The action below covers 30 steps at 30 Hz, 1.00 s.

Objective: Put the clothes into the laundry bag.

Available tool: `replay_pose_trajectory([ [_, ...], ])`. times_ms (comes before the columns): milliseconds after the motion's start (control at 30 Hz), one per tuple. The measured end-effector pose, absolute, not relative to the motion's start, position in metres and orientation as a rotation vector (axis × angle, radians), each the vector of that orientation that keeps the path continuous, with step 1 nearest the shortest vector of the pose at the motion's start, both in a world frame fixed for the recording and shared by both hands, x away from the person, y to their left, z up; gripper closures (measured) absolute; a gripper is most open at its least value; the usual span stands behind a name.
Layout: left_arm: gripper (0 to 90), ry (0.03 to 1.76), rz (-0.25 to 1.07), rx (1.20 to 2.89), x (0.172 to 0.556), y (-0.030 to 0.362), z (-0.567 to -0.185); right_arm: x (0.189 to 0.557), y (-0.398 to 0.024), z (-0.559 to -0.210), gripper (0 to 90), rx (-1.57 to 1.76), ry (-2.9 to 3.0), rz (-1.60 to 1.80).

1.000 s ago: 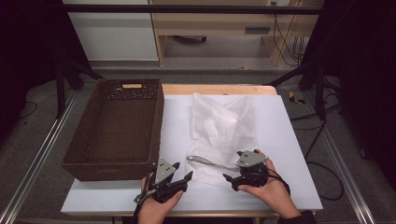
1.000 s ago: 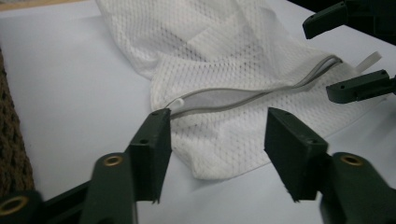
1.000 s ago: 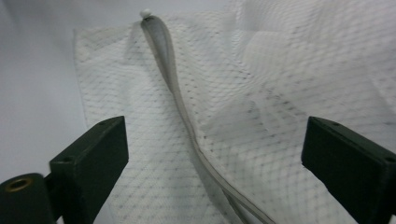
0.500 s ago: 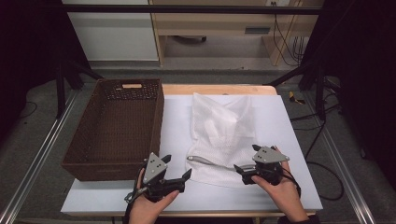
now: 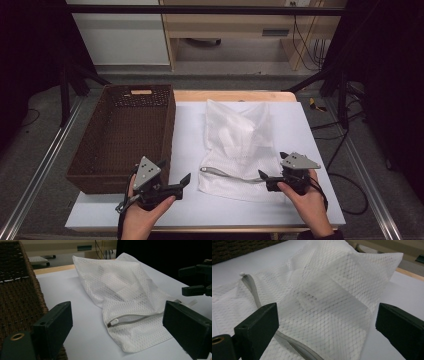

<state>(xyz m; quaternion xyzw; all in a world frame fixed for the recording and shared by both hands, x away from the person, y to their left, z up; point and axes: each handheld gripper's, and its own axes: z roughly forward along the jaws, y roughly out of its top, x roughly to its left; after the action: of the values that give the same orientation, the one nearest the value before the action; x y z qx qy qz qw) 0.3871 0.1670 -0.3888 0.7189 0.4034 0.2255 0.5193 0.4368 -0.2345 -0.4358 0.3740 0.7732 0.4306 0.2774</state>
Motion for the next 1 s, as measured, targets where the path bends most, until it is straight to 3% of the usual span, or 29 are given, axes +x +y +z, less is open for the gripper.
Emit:
replay_pose_trajectory([
  [1000, 7.3, 1.14, 0.709, 1.555, 0.389, 0.251, -0.364, 0.446, -0.277, -0.441, 4.9, 1.186, 1.964, 1.127],
])
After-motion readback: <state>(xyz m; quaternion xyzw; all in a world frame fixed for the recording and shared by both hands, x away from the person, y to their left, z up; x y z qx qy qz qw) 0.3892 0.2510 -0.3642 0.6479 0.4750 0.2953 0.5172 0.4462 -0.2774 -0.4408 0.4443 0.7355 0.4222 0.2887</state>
